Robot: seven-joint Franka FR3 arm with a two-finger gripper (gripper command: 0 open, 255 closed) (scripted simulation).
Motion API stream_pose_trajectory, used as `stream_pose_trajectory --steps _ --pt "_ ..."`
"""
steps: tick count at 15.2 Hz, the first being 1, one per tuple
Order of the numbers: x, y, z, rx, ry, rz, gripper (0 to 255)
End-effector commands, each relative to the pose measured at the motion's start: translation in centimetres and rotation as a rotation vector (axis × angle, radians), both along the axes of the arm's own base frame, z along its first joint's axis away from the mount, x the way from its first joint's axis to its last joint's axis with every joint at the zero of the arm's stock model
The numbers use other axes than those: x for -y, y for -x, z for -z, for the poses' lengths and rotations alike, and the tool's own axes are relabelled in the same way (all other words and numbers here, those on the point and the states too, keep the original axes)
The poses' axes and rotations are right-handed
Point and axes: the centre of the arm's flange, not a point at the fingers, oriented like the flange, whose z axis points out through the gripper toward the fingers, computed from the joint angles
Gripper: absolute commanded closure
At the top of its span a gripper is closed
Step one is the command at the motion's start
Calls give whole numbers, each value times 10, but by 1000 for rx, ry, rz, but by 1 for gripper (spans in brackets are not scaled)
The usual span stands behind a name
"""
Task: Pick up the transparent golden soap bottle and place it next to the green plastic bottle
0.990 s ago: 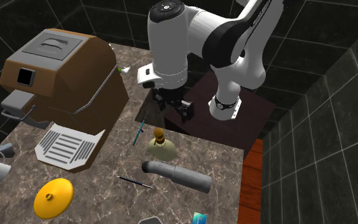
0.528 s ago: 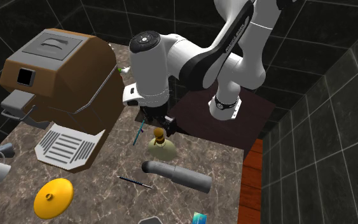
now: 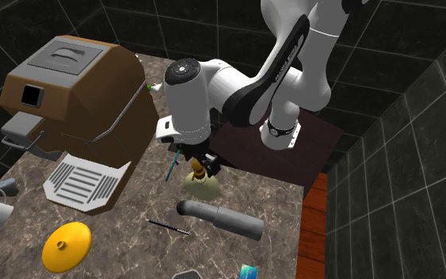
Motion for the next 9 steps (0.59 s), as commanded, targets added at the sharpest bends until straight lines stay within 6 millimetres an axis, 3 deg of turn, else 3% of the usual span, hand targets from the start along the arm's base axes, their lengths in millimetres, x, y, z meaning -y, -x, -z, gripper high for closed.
stream_pose_trajectory --steps 1,6,7,9 --pt "-1 0 2 1 0 0 0" --pt "-1 0 2 1 0 0 0" --pt "-1 0 2 1 0 0 255" --pt "-1 0 2 1 0 0 255"
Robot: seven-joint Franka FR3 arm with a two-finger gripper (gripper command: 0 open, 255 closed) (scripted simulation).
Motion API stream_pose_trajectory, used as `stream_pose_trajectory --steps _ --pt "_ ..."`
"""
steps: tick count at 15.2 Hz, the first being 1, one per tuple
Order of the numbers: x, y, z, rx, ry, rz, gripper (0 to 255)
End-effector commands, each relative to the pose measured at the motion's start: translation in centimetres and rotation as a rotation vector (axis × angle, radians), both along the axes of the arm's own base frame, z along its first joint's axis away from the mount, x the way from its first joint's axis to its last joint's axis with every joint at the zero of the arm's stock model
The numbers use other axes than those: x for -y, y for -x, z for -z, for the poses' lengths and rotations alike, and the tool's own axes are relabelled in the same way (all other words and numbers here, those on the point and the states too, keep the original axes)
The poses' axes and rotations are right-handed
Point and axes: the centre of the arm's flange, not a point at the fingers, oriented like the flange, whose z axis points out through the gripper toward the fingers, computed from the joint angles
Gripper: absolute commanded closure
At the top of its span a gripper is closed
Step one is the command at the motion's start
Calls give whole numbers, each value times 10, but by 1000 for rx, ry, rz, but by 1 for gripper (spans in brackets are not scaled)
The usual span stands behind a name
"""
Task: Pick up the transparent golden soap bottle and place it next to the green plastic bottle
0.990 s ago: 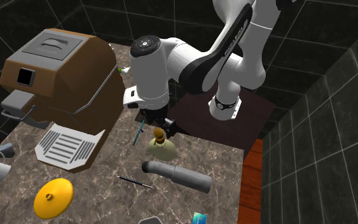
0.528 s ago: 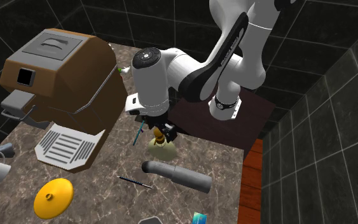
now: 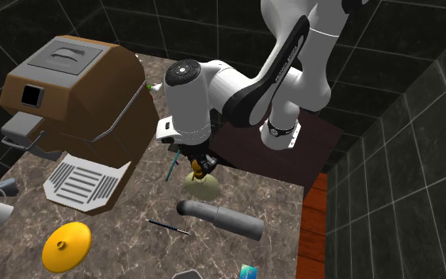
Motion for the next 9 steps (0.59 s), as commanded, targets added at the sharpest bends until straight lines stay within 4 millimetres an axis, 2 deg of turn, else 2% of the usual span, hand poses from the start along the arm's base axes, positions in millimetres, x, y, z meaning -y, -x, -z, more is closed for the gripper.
stream_pose_trajectory --steps 1,7,9 --pt "0 0 0 0 0 0 255" --pt "0 0 0 0 0 0 255" --pt "0 0 -11 0 0 0 255"
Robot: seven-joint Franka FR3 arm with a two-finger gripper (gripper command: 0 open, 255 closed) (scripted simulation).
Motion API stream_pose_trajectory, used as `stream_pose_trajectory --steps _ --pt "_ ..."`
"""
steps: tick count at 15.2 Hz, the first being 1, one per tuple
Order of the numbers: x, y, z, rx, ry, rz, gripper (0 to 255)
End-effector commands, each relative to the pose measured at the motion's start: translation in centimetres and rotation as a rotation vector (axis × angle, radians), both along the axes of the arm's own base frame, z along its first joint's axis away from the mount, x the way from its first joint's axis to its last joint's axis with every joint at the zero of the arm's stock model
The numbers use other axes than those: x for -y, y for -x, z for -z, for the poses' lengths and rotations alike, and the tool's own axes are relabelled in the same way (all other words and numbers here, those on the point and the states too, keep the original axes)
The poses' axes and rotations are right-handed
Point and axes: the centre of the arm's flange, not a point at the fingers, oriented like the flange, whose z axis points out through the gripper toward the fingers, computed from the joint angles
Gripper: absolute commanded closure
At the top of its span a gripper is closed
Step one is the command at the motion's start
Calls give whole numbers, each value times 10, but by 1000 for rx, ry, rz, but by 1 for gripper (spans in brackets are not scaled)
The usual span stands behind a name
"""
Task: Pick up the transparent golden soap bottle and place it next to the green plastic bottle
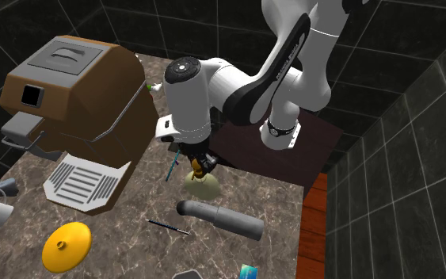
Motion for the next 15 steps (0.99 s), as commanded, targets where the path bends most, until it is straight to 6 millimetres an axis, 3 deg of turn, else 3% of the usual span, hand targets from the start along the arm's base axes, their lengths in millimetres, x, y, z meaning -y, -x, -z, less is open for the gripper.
stream_pose_trajectory --steps 1,15 --pt "0 0 -10 0 0 0 255" --pt "0 0 -83 0 0 0 255"
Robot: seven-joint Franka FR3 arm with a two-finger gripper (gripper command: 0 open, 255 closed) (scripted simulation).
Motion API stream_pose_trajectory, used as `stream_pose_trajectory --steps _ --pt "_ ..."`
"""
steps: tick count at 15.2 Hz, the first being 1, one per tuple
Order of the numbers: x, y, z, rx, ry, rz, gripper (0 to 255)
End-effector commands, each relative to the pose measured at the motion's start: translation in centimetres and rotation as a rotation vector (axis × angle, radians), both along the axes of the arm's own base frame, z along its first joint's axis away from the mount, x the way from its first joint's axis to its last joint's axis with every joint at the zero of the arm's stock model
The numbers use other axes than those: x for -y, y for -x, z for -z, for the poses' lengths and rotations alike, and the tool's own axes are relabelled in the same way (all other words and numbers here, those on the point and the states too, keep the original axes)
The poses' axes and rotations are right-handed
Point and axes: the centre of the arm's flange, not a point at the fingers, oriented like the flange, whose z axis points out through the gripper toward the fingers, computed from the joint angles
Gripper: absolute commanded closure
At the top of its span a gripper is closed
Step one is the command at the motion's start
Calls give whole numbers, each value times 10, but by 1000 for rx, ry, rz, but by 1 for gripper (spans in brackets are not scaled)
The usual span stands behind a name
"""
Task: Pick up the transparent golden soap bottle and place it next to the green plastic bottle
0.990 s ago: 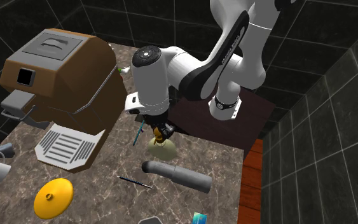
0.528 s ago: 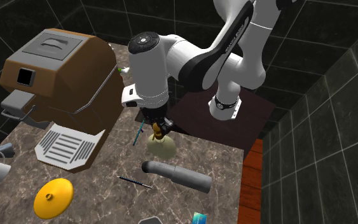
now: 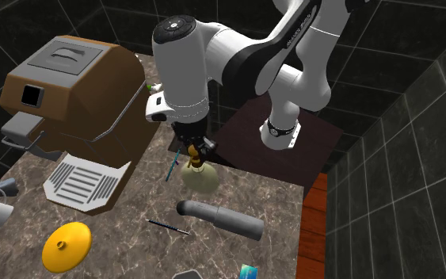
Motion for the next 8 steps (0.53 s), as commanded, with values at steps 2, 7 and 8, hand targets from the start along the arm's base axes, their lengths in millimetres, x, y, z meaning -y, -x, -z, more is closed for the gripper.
stream_pose_trajectory --steps 2,7,8 --pt "0 0 -17 0 0 0 255" --pt "0 0 -43 0 0 0 255" --pt "0 0 -48 0 0 0 255"
